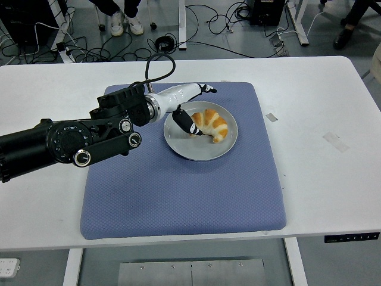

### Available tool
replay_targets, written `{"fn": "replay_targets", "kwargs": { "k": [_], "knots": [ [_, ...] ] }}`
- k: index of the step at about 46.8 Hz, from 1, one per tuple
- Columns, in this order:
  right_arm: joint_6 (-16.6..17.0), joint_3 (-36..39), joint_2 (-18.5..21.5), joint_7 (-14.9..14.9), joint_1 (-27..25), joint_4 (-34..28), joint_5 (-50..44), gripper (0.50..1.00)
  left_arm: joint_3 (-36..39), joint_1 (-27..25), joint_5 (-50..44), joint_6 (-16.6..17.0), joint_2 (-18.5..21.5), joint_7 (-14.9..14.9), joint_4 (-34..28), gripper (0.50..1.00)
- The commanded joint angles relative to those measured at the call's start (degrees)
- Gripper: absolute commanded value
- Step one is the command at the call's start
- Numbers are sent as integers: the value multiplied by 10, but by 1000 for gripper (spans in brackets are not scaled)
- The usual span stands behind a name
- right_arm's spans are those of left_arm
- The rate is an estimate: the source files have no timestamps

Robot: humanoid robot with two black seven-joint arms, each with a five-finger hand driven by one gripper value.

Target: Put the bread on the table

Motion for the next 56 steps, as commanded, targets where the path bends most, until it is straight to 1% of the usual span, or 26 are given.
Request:
{"fn": "replay_targets", "kwargs": {
  "k": [1, 11, 19, 37, 46, 52, 56],
  "knots": [
    [0, 0, 0, 0, 0, 0, 0, 1000, 7, 1, 8, 5, -1, 0, 1, 924],
    [0, 0, 0, 0, 0, 0, 0, 1000, 8, 2, 14, 6, -2, 0, 1, 898],
    [0, 0, 0, 0, 0, 0, 0, 1000, 8, 5, 43, 5, -2, 0, 1, 877],
    [0, 0, 0, 0, 0, 0, 0, 1000, 8, 12, 71, 5, -3, 1, 3, 869],
    [0, 0, 0, 0, 0, 0, 0, 1000, 14, 17, 79, 5, -7, 1, 8, 825],
    [0, 0, 0, 0, 0, 0, 0, 1000, 31, 15, 82, 5, -11, 0, 9, 777],
    [0, 0, 0, 0, 0, 0, 0, 1000, 32, 17, 82, 5, -11, 0, 9, 754]
  ]
}}
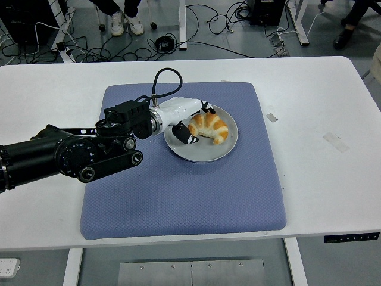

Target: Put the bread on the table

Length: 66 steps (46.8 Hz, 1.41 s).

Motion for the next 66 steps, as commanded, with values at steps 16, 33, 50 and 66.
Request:
{"fn": "replay_targets", "kwargs": {
  "k": [16, 33, 50, 66],
  "knots": [
    [0, 0, 0, 0, 0, 0, 0, 1000, -6, -2, -2, -1, 2, 0, 1, 654],
    [0, 0, 0, 0, 0, 0, 0, 1000, -10, -3, -4, 0, 4, 0, 2, 592],
    [0, 0, 0, 0, 0, 0, 0, 1000, -16, -6, -9, 0, 4, 0, 2, 500],
    [0, 0, 0, 0, 0, 0, 0, 1000, -43, -17, -11, -2, 20, -1, 7, 505]
  ]
}}
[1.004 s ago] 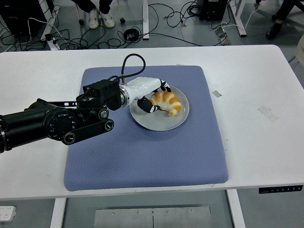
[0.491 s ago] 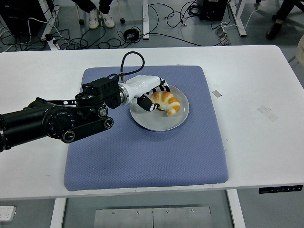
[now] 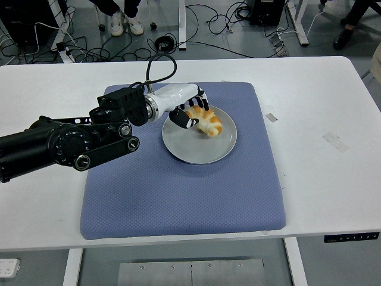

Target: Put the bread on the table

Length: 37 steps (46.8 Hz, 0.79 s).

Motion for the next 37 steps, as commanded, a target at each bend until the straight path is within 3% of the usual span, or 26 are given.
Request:
{"fn": "replay_targets", "kwargs": {
  "k": [1, 20, 37],
  "knots": [
    [0, 0, 0, 0, 0, 0, 0, 1000, -2, -2, -1, 0, 3, 0, 0, 505],
    [0, 0, 0, 0, 0, 0, 0, 1000, -6, -3, -2, -2, 16, 0, 0, 504],
    [0, 0, 0, 0, 0, 0, 0, 1000, -9, -15, -11, -2, 69, -6, 17, 516]
  ]
}}
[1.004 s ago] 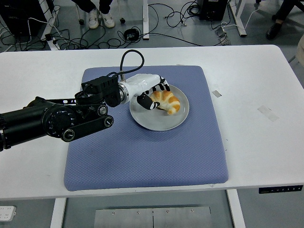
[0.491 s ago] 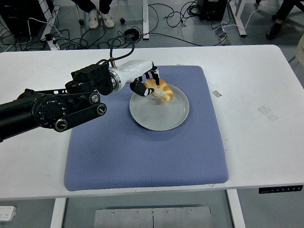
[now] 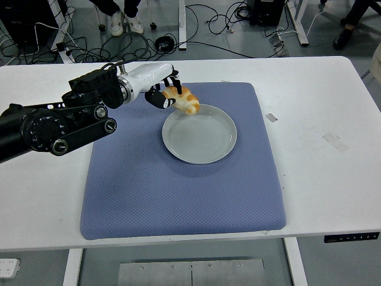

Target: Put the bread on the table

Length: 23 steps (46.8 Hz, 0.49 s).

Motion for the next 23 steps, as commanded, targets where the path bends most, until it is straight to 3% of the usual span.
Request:
{"fn": "replay_targets", "kwargs": {
  "k": [1, 23],
  "knots": [
    [0, 0, 0, 0, 0, 0, 0, 1000, 1, -2, -8, 1, 9, -1, 7, 514],
    [0, 0, 0, 0, 0, 0, 0, 1000, 9, 6, -20, 11, 42, -5, 39, 519]
  ]
}}
